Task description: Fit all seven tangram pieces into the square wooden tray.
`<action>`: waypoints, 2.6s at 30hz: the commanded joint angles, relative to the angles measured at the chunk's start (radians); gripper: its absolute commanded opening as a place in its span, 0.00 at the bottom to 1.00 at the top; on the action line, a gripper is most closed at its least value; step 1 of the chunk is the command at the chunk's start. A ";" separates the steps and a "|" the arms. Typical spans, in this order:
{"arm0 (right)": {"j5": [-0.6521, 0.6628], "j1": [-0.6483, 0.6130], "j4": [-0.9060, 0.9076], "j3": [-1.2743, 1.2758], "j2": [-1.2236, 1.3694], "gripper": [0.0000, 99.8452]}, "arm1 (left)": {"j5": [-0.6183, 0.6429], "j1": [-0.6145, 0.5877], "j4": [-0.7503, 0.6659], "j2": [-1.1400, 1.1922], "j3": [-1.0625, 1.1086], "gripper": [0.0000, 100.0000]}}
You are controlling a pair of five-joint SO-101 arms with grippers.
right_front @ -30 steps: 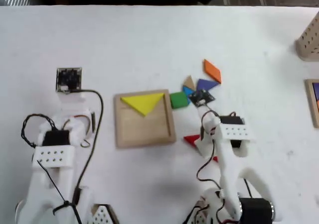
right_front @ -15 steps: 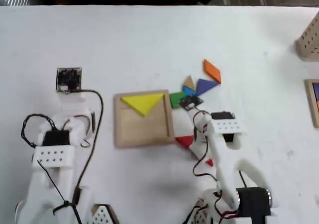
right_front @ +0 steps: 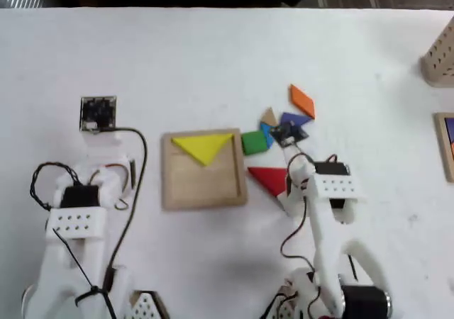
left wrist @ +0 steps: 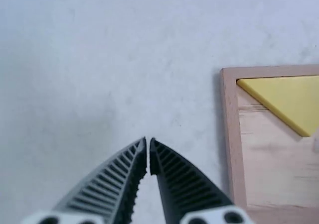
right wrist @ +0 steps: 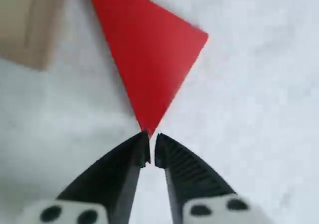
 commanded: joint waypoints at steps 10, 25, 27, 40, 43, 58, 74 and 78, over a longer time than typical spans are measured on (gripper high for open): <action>-0.120 -0.127 0.056 -0.066 -0.130 0.18 | -0.011 -0.008 -0.015 -0.024 -0.012 0.03; -0.127 -0.133 -0.133 -0.086 0.131 0.28 | -0.011 -0.008 -0.015 -0.024 -0.012 0.03; -0.123 -0.120 -0.154 -0.123 0.226 0.27 | -0.011 -0.008 -0.015 -0.024 -0.012 0.03; -0.086 -0.209 -0.024 -0.278 0.395 0.24 | -0.011 -0.008 -0.015 -0.024 -0.012 0.03; -0.086 -0.211 -0.028 -0.281 0.395 0.13 | -0.011 -0.008 -0.015 -0.024 -0.012 0.03; -0.140 -0.084 -0.024 -0.273 0.228 0.02 | -0.011 -0.008 -0.015 -0.024 -0.012 0.03; -0.276 -0.490 0.119 -0.350 -0.027 0.02 | 0.091 -0.157 -0.025 -0.018 -0.060 0.03; -0.321 -0.556 0.074 -0.402 0.035 0.02 | 0.124 -0.191 -0.025 -0.018 -0.066 0.07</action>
